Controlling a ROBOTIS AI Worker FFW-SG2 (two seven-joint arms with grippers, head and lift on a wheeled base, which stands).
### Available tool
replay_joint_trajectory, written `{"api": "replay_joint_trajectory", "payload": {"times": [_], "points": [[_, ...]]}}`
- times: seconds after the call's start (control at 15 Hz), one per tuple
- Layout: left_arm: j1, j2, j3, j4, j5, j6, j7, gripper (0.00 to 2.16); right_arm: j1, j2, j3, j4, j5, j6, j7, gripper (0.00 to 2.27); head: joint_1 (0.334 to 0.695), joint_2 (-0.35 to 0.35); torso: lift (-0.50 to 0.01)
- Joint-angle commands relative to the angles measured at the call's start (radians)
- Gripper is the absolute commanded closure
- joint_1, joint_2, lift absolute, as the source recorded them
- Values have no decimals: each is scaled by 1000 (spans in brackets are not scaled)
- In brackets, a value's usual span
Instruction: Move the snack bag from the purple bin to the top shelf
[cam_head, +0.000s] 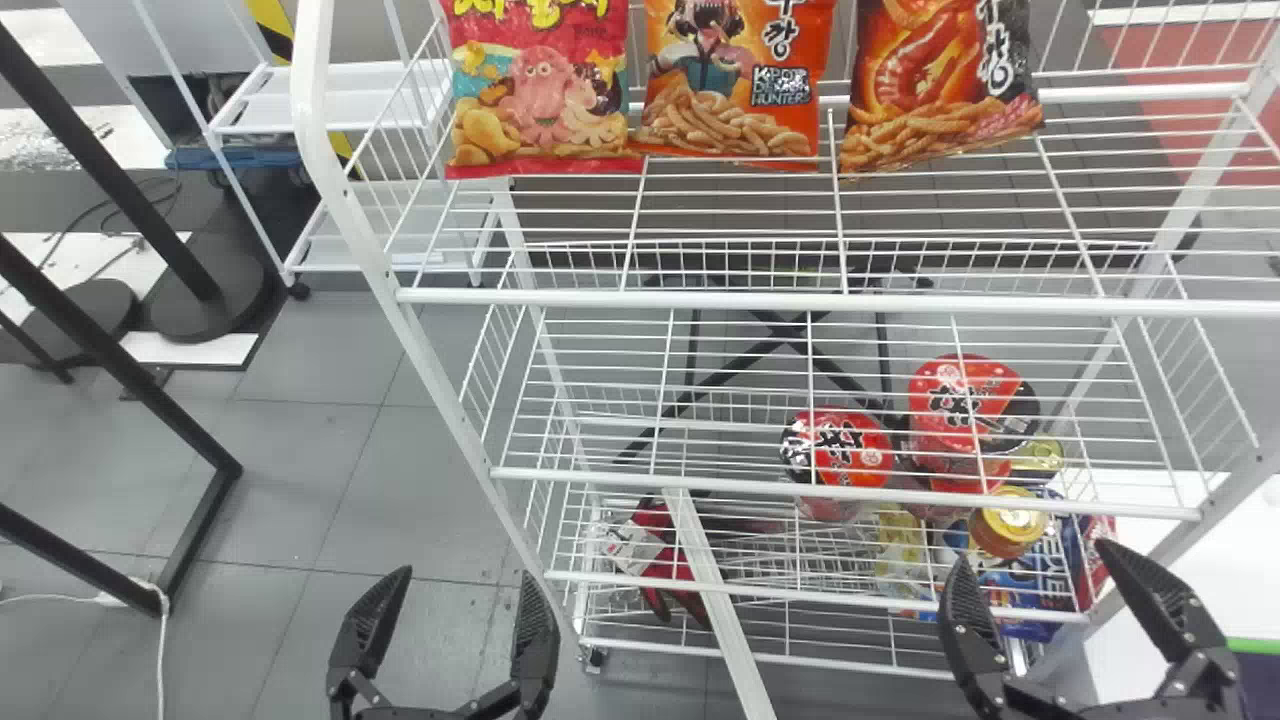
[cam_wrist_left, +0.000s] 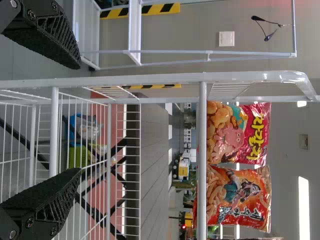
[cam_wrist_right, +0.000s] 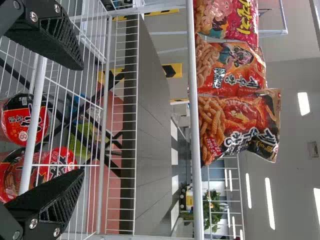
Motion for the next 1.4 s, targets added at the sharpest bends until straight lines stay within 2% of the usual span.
{"api": "replay_joint_trajectory", "payload": {"times": [0.0, 1.33], "points": [[-1, 0, 1, 2, 0, 0, 0, 80, -1, 0, 0, 0, 1, 1, 0, 76, 695, 153, -205], [2, 2, -1, -10, 0, 6, 0, 80, 12, -8, 0, -13, 14, 10, 0, 73, 695, 154, -284]]}}
